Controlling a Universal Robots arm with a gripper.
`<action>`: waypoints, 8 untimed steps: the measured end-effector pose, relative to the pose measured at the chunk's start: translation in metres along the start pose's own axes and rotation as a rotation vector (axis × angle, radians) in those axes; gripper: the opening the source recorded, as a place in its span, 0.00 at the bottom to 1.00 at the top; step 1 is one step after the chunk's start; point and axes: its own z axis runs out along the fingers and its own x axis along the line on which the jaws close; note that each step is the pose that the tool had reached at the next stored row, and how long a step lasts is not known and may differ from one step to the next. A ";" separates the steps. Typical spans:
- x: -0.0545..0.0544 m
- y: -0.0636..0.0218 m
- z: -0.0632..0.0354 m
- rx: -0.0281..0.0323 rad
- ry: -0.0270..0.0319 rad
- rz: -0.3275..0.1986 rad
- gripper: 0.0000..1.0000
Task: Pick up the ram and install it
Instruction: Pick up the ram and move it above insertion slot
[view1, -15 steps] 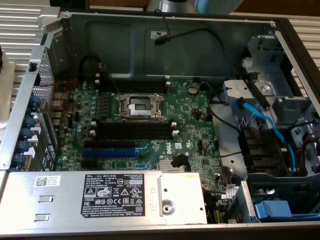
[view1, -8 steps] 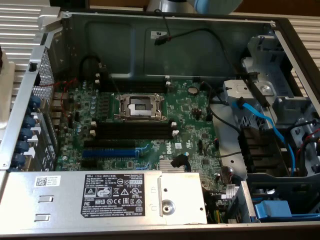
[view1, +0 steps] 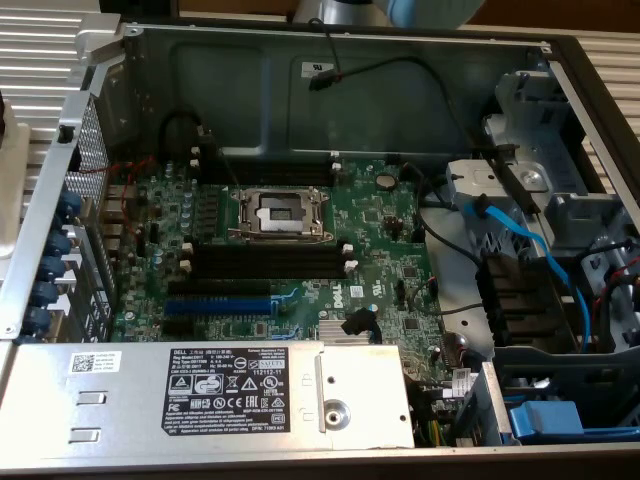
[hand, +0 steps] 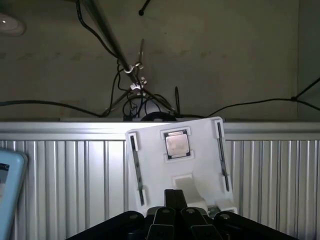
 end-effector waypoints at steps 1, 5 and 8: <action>0.000 0.0011 0.0002 0.0078 -0.0001 0.000 0.10; 0.000 0.0021 0.0029 0.0117 -0.0003 0.000 0.10; 0.000 0.0024 0.0082 0.0163 -0.0002 -0.001 0.10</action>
